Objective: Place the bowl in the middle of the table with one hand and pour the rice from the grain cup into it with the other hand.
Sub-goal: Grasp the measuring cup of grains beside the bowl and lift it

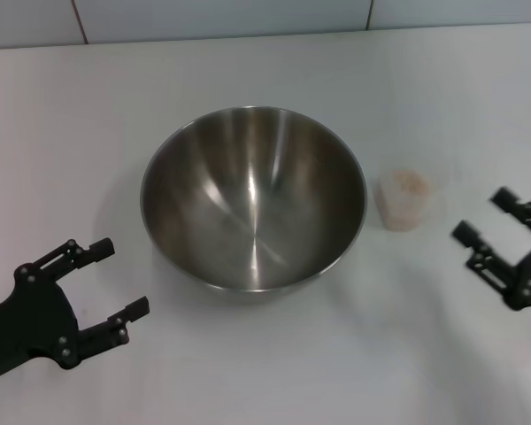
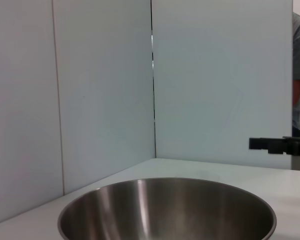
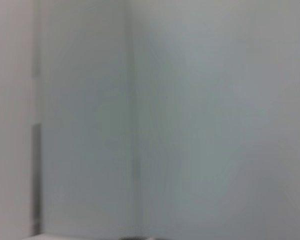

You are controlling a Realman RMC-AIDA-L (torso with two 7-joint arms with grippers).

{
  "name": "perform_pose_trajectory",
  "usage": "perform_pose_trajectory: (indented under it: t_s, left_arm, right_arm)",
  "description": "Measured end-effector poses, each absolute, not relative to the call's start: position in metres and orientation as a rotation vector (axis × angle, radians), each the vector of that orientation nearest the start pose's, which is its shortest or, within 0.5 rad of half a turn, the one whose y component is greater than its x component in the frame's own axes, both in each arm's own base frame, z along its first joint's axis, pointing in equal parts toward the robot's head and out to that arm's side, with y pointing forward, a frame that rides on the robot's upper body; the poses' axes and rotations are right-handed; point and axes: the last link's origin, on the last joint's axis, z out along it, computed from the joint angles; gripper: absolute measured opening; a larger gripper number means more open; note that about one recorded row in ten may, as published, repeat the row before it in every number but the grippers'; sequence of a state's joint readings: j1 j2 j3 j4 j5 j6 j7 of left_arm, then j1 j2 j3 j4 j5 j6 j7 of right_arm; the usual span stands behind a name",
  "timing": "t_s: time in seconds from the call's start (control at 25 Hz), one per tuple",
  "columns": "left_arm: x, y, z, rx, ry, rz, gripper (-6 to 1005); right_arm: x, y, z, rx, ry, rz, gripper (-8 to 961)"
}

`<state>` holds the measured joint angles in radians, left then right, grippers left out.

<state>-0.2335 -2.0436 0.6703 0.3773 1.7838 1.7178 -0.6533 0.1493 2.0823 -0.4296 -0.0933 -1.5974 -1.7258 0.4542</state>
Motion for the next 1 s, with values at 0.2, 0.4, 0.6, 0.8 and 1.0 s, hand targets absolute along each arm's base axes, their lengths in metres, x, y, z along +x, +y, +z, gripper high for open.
perform_pose_trajectory:
  t_s: [0.2, 0.4, 0.6, 0.8, 1.0]
  left_arm:
    - [-0.328, 0.219, -0.007, -2.504, -0.244, -0.877, 810]
    - [-0.328, 0.221, -0.006, -2.511, -0.243, -0.874, 810]
    - [-0.328, 0.221, -0.006, -2.514, -0.244, -0.875, 810]
    - [-0.328, 0.22, -0.006, -2.513, -0.248, -0.877, 810]
    - [-0.328, 0.22, -0.007, -2.512, -0.251, -0.878, 810]
  right_arm:
    - [0.348, 0.174, -0.011, -1.796, 0.439, 0.94, 643]
    - [0.353, 0.167, -0.009, -1.684, 0.418, 0.861, 642]
    - [0.36, 0.174, -0.011, -1.679, 0.452, 0.806, 642]
    - [0.362, 0.178, -0.012, -1.685, 0.458, 0.789, 641]
    - [0.366, 0.185, -0.016, -1.705, 0.49, 0.751, 640]
